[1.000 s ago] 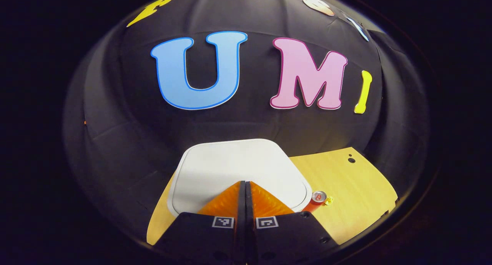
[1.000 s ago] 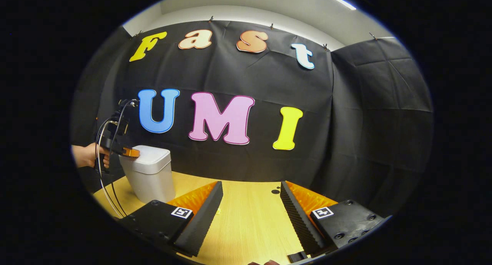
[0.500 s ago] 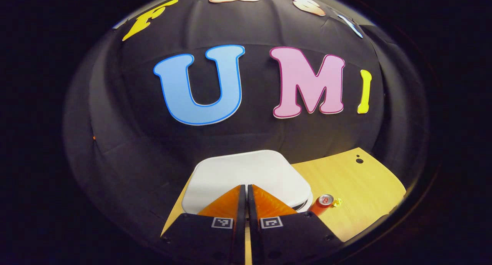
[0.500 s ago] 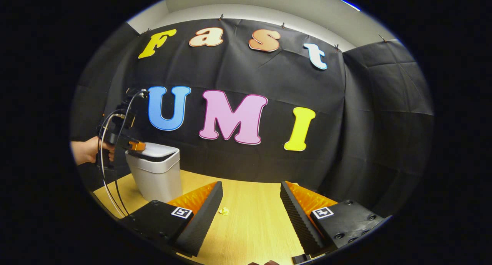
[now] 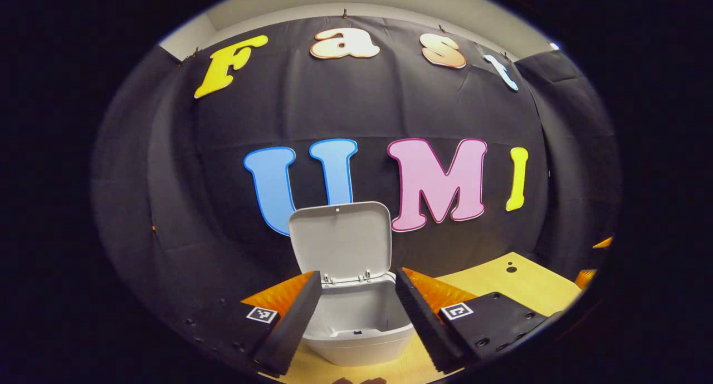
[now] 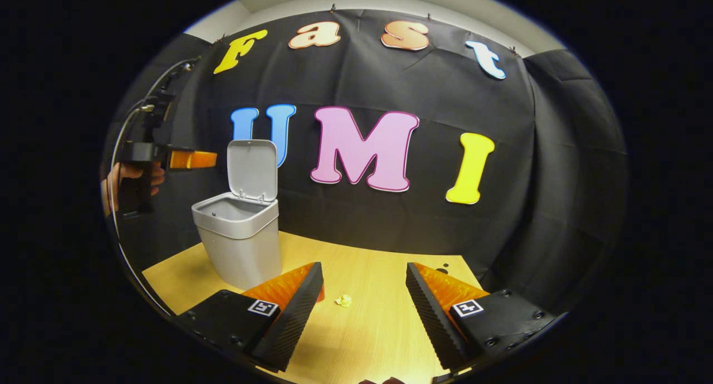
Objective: Press the lid of the desktop garbage bin to open it, pick up the crumpled paper on the desktop and throw it into the bin, then pick up the pop can on the desktop and drop it into the bin, and finally close the garbage bin lid.
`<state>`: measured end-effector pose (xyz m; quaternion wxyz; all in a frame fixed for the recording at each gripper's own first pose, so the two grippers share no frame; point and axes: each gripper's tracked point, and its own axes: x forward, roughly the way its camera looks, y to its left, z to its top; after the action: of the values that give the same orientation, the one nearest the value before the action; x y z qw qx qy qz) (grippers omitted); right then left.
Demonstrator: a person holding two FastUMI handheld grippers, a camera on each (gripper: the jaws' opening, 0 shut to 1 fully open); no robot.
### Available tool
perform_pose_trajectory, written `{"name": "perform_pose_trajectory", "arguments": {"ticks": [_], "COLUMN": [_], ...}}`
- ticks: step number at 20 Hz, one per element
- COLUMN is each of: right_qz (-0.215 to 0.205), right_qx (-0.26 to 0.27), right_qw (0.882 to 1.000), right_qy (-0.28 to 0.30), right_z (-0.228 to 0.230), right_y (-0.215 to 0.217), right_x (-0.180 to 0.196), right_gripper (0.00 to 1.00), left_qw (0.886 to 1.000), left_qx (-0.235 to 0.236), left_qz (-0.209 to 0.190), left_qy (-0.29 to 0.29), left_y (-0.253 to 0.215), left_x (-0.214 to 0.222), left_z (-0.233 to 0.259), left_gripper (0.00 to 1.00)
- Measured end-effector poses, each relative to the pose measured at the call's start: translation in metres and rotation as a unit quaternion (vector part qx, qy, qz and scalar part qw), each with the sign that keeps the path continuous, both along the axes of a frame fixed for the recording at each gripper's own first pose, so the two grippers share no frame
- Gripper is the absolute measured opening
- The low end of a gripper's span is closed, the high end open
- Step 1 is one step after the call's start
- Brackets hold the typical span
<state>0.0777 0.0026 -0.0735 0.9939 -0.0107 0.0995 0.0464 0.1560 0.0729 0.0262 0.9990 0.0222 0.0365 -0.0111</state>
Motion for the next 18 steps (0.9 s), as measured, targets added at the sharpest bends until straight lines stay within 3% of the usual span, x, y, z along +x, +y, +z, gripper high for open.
{"name": "perform_pose_trajectory", "arguments": {"ticks": [2, 7, 13, 18], "right_qz": [0.021, 0.060, 0.100, 0.103], "right_qx": [0.006, 0.025, 0.005, -0.012], "right_qw": [0.999, 0.990, 0.966, 0.943], "right_qy": [0.026, 0.127, 0.236, 0.317], "right_z": [-0.021, -0.093, -0.202, -0.287], "right_y": [0.001, 0.012, 0.036, 0.048], "right_x": [0.023, 0.084, 0.141, 0.165], "right_gripper": [0.97, 0.97, 0.98, 0.98], "left_qw": [1.000, 0.998, 0.995, 0.987], "left_qx": [-0.003, 0.001, -0.012, -0.026], "left_qz": [0.006, 0.036, 0.098, 0.157], "left_qy": [-0.027, -0.046, -0.005, 0.029], "left_y": [-0.002, -0.010, -0.024, -0.019], "left_x": [-0.022, -0.076, -0.133, -0.167], "left_z": [0.017, 0.034, 0.014, -0.004], "left_gripper": [0.96, 0.96, 0.96, 0.96]}}
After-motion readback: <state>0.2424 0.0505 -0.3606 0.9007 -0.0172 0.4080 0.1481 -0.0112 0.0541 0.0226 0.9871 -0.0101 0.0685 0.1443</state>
